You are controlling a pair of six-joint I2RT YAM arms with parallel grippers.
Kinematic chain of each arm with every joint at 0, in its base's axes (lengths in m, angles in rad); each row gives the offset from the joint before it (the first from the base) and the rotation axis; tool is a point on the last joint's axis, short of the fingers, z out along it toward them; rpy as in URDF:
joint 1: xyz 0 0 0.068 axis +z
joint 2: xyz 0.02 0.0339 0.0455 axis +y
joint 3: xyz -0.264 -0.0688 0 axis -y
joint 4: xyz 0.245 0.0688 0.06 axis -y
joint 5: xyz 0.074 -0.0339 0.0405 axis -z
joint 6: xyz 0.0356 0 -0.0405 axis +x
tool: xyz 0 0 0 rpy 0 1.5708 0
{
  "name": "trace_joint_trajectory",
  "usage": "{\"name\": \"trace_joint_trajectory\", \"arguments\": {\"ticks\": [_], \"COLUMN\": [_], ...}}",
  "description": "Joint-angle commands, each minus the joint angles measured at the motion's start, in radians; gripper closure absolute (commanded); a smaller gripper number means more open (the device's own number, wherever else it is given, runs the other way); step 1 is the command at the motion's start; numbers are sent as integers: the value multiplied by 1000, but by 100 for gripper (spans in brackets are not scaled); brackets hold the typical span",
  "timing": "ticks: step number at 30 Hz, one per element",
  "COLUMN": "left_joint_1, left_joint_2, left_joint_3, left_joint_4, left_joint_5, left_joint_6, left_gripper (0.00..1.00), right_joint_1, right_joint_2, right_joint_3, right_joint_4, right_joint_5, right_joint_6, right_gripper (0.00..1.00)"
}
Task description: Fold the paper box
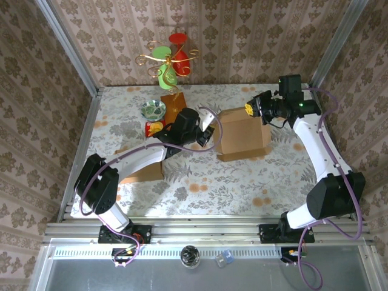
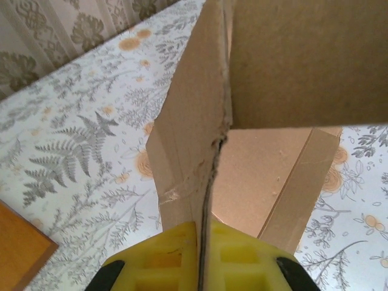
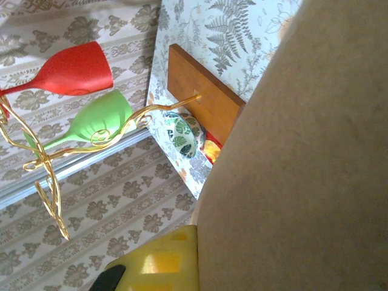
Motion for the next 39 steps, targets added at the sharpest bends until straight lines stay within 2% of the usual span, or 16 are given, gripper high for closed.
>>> {"name": "trace_joint_trajectory", "arguments": {"ticks": [1, 7, 11, 13, 18, 28, 33, 39], "left_joint_1": [-2, 4, -13, -21, -33, -83, -118, -129], "left_joint_2": [-18, -67, -110, -116, -121, -115, -105, -74], "left_joint_3": [23, -66, -125, -134, -118, -28, 31, 74], "left_joint_4": [-50, -111, -118, -120, -157, -284, -339, -353], "left_joint_5": [66, 34, -35, -43, -64, -163, -217, -212], "left_joint_6": [-131, -425, -498, -494, -445, -363, -301, -248], "left_gripper": [100, 100, 100, 100, 100, 100, 100, 100], "right_joint_1": [7, 21, 44, 58, 80, 158, 160, 148], "right_joint_2": [2, 9, -124, -171, -191, -214, -284, -299], "right_joint_3": [-59, -111, -211, -280, -358, -279, -376, -386], "right_joint_4": [219, 298, 321, 351, 353, 278, 398, 411], "right_joint_5": [-17, -22, 88, 119, 130, 257, 319, 336], "right_joint_6": [-66, -113, -85, -41, 4, -18, 16, 21], "right_gripper": [91, 63, 43, 38, 37, 35, 35, 35]}}
